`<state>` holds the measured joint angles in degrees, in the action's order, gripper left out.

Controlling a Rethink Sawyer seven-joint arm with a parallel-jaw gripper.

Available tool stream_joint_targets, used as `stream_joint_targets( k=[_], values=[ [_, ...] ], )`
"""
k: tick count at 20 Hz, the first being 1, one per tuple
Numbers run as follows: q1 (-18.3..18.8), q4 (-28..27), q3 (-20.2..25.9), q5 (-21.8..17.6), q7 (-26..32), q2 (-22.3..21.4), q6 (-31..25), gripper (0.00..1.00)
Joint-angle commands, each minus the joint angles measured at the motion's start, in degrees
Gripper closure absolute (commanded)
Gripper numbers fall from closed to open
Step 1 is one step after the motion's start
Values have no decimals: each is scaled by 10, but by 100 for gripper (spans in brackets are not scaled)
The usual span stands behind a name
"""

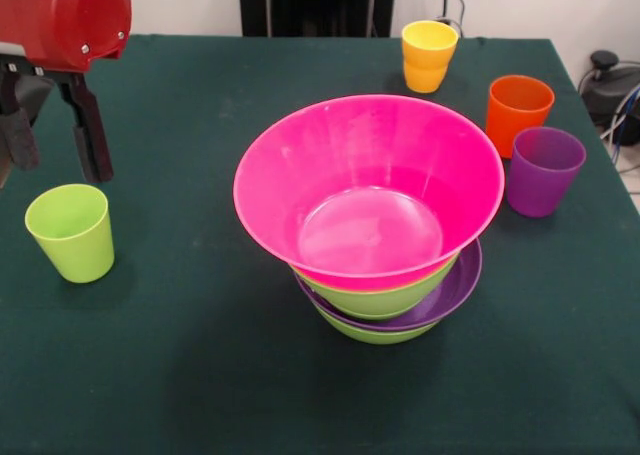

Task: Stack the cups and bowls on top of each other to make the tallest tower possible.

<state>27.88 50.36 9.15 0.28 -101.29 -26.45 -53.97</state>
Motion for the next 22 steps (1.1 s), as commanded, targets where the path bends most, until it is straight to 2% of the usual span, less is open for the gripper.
stream_joint_targets(
  k=[1,22],
  values=[
    [0,-5,62,-40,144,20,-46,0],
    [0,-12,73,-52,138,36,-27,0]
  ],
)
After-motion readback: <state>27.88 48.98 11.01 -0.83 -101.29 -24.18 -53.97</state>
